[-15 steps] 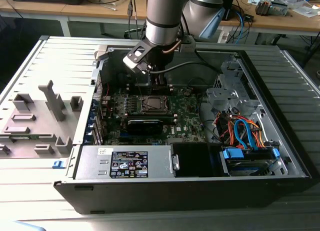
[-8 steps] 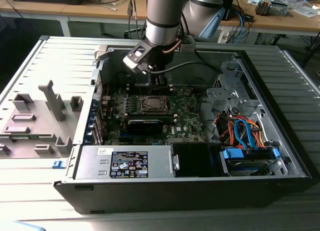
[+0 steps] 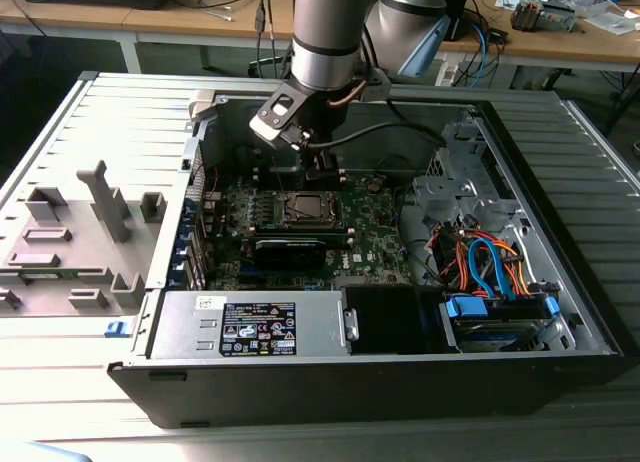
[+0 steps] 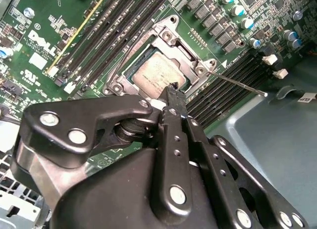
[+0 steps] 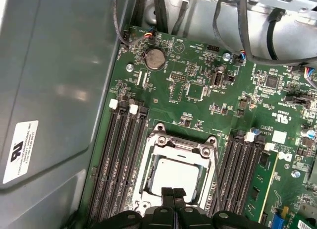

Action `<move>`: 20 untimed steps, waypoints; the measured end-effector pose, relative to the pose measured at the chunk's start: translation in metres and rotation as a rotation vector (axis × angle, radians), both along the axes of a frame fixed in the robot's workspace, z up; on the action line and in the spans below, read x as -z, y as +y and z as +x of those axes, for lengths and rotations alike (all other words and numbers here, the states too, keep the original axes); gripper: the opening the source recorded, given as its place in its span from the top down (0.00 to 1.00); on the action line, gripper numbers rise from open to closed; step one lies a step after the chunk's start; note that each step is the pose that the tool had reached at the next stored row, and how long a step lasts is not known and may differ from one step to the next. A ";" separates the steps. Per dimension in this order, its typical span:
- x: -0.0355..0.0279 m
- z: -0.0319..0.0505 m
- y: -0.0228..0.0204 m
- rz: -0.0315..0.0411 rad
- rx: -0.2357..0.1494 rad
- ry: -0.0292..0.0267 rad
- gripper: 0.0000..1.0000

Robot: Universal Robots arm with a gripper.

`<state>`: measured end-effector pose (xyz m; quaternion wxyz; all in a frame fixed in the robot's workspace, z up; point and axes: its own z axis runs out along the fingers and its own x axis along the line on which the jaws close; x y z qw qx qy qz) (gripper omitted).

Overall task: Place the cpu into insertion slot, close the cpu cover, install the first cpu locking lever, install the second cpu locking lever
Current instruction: 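Install the first cpu locking lever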

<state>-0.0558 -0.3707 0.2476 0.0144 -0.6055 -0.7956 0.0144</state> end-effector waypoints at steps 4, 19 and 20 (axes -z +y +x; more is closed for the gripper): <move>0.0000 0.0000 0.0000 0.0000 -0.027 0.0001 0.89; 0.0000 0.0000 0.0000 0.0000 -0.257 0.0000 0.89; 0.0000 0.0000 0.0000 0.0000 -0.261 0.0000 0.89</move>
